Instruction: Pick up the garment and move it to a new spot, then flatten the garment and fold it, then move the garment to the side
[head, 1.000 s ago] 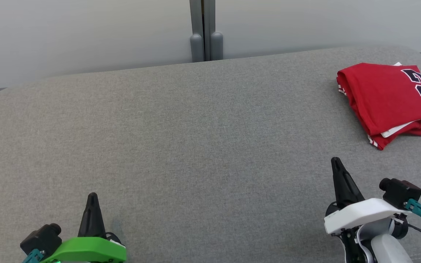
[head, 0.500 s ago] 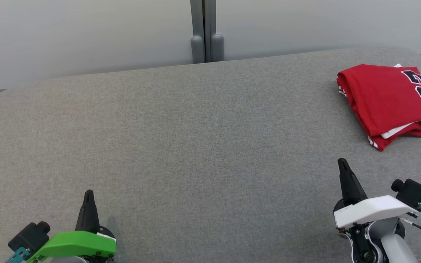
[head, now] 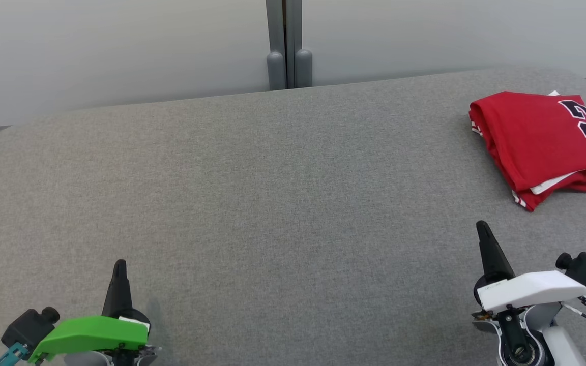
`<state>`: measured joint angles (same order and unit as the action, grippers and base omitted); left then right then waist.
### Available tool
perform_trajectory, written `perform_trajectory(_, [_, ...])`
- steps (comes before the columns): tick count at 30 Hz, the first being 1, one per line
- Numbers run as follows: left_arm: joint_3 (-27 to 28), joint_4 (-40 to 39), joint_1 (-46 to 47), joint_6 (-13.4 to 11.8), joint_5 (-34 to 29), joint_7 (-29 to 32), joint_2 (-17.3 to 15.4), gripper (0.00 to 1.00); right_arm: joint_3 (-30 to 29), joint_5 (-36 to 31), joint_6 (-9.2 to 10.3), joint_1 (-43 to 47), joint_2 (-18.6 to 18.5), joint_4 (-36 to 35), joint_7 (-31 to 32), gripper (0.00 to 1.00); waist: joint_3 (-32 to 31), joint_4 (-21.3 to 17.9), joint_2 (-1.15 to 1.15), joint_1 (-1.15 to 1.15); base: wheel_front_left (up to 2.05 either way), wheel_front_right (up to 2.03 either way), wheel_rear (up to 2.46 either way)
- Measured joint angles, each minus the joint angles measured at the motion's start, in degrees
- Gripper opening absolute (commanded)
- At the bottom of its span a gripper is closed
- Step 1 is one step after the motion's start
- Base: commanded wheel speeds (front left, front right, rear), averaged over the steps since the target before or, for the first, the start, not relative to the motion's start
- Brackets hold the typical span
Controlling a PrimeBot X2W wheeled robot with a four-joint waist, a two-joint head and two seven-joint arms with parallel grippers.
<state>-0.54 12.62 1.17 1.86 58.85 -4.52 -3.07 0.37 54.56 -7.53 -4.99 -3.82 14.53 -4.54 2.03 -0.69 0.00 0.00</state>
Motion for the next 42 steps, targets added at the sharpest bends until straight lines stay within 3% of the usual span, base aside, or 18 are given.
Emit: perform_trajectory(42, [3.8,0.8,2.8,3.3,20.9,6.5,-0.1,0.00,-3.3,23.9,0.01,-0.3,-0.1,-0.3,6.0,0.00,-1.0,0.4,0.00,0.00,0.00,0.00,0.00])
